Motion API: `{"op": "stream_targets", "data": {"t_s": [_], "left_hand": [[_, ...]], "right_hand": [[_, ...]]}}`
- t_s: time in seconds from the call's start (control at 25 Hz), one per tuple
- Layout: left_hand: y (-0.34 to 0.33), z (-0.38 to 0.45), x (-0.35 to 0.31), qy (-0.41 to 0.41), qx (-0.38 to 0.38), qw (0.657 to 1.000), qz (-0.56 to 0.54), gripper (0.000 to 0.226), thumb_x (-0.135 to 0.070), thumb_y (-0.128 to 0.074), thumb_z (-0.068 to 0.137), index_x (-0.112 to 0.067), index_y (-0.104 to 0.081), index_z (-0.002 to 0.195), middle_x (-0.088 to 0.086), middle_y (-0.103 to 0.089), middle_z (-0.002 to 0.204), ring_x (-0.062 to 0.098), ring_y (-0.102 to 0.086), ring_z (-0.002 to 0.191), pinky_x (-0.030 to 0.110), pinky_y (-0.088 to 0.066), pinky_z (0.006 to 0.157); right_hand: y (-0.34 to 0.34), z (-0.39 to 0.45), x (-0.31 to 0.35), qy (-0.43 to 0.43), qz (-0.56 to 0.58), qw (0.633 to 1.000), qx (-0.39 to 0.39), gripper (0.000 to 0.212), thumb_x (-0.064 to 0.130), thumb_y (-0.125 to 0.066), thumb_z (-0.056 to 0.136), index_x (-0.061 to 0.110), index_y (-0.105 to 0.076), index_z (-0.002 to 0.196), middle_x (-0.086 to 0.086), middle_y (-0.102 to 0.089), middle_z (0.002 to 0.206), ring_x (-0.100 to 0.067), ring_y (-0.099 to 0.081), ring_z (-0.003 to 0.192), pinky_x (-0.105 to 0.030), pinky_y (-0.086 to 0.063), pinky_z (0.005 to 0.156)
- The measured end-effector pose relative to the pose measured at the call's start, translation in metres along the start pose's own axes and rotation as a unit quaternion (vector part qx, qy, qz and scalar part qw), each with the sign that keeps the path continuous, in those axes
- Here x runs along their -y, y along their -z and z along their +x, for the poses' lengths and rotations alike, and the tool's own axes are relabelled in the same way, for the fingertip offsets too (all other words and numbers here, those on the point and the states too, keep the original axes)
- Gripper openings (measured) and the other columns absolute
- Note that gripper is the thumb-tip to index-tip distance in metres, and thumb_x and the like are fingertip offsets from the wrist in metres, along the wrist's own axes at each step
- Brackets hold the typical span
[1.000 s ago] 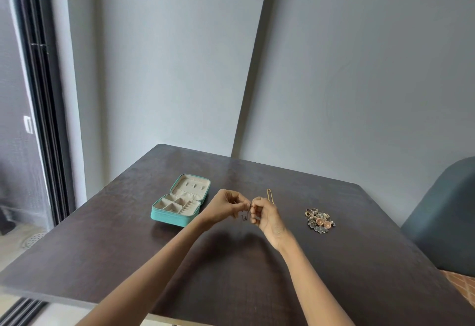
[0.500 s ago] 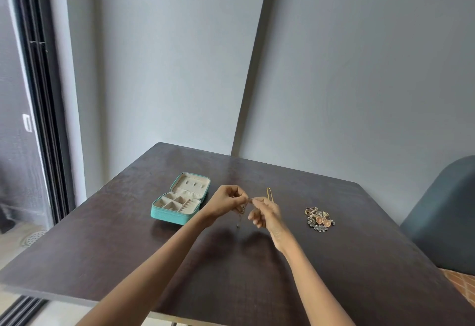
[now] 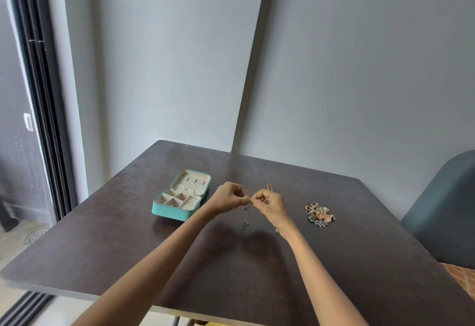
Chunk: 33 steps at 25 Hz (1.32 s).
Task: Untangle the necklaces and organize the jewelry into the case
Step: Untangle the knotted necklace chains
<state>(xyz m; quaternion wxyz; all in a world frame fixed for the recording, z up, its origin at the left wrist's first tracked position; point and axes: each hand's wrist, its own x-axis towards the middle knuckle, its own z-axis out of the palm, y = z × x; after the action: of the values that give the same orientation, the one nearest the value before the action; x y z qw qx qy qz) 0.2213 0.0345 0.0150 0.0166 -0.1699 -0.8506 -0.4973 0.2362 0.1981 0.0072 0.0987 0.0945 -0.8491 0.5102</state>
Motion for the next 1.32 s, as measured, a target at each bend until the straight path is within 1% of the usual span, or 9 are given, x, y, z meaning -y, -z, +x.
{"op": "stream_targets", "data": {"t_s": [0.12,0.2,0.36,0.52,0.68,0.8,0.96,1.12,1.32], "left_hand": [[0.001,0.003,-0.002,0.006,0.025,1.000,0.004,0.013,-0.014,-0.065,0.079,-0.002,-0.069,0.079,0.004,-0.066,0.070,0.012,-0.056,0.061,0.024,-0.050,0.062],[0.000,0.002,-0.002,0.011,0.028,1.000,0.000,0.013,-0.014,-0.064,0.079,-0.002,-0.070,0.079,0.002,-0.066,0.070,0.010,-0.056,0.063,0.021,-0.050,0.060],[0.003,0.000,0.002,0.012,0.019,1.000,-0.016,0.013,-0.015,-0.065,0.079,-0.004,-0.072,0.079,0.002,-0.066,0.070,0.010,-0.056,0.062,0.019,-0.047,0.058],[0.008,0.003,0.003,0.019,0.011,1.000,-0.014,0.009,-0.016,-0.066,0.079,-0.012,-0.072,0.073,0.000,-0.063,0.065,0.005,-0.050,0.054,0.020,-0.044,0.056],[0.009,0.004,0.001,0.035,0.026,0.999,-0.001,0.010,-0.017,-0.066,0.079,-0.013,-0.071,0.073,0.001,-0.062,0.066,0.006,-0.049,0.055,0.021,-0.042,0.056],[0.007,0.002,-0.004,0.040,0.031,0.998,-0.029,0.011,-0.015,-0.062,0.081,-0.010,-0.069,0.073,-0.001,-0.060,0.065,0.001,-0.046,0.049,0.015,-0.040,0.053],[0.007,-0.001,-0.001,0.060,-0.017,0.994,-0.092,0.018,-0.009,-0.057,0.084,-0.011,-0.064,0.068,-0.003,-0.057,0.063,-0.001,-0.043,0.041,0.009,-0.037,0.047],[0.008,-0.004,0.006,0.077,-0.036,0.990,-0.110,0.023,-0.010,-0.060,0.083,-0.015,-0.063,0.061,-0.004,-0.056,0.059,0.000,-0.040,0.043,0.010,-0.035,0.046],[0.006,-0.001,0.007,0.075,0.018,0.995,-0.068,0.014,-0.015,-0.065,0.083,-0.003,-0.074,0.084,0.000,-0.057,0.064,0.000,-0.039,0.042,0.011,-0.032,0.045]], "right_hand": [[0.000,0.007,-0.002,0.030,-0.079,0.996,-0.003,0.024,0.016,-0.066,0.075,0.030,-0.059,0.058,0.017,-0.058,0.056,0.005,-0.049,0.054,-0.017,-0.039,0.060],[0.001,0.009,-0.002,0.042,-0.089,0.995,0.006,0.024,0.018,-0.064,0.075,0.030,-0.057,0.056,0.019,-0.057,0.055,0.006,-0.048,0.054,-0.017,-0.038,0.061],[0.007,0.007,0.000,0.029,-0.073,0.996,0.046,0.024,0.015,-0.064,0.083,0.028,-0.065,0.063,0.014,-0.062,0.059,0.007,-0.050,0.055,-0.011,-0.037,0.058],[0.008,0.009,-0.001,0.038,-0.074,0.995,0.052,0.019,0.017,-0.071,0.080,0.031,-0.069,0.068,0.014,-0.067,0.063,0.004,-0.058,0.063,-0.012,-0.045,0.065],[0.005,0.011,0.004,0.037,-0.116,0.992,0.041,0.024,0.013,-0.071,0.075,0.031,-0.064,0.061,0.011,-0.058,0.058,0.002,-0.046,0.052,-0.016,-0.039,0.058],[0.005,0.011,0.011,0.045,-0.140,0.989,0.023,0.025,0.012,-0.065,0.075,0.029,-0.057,0.058,0.009,-0.052,0.055,0.000,-0.041,0.049,-0.016,-0.034,0.054],[0.008,0.011,0.007,0.026,-0.122,0.992,0.037,0.024,0.015,-0.062,0.081,0.026,-0.056,0.060,0.011,-0.052,0.058,0.002,-0.043,0.052,-0.015,-0.036,0.058],[0.008,0.010,-0.001,0.026,-0.101,0.994,0.014,0.017,0.018,-0.069,0.079,0.030,-0.065,0.068,0.013,-0.061,0.065,0.005,-0.048,0.057,-0.009,-0.039,0.061],[0.005,0.008,0.005,0.050,-0.138,0.988,0.040,0.011,0.018,-0.071,0.079,0.028,-0.073,0.076,0.015,-0.066,0.064,0.007,-0.053,0.058,-0.008,-0.040,0.059]]}}
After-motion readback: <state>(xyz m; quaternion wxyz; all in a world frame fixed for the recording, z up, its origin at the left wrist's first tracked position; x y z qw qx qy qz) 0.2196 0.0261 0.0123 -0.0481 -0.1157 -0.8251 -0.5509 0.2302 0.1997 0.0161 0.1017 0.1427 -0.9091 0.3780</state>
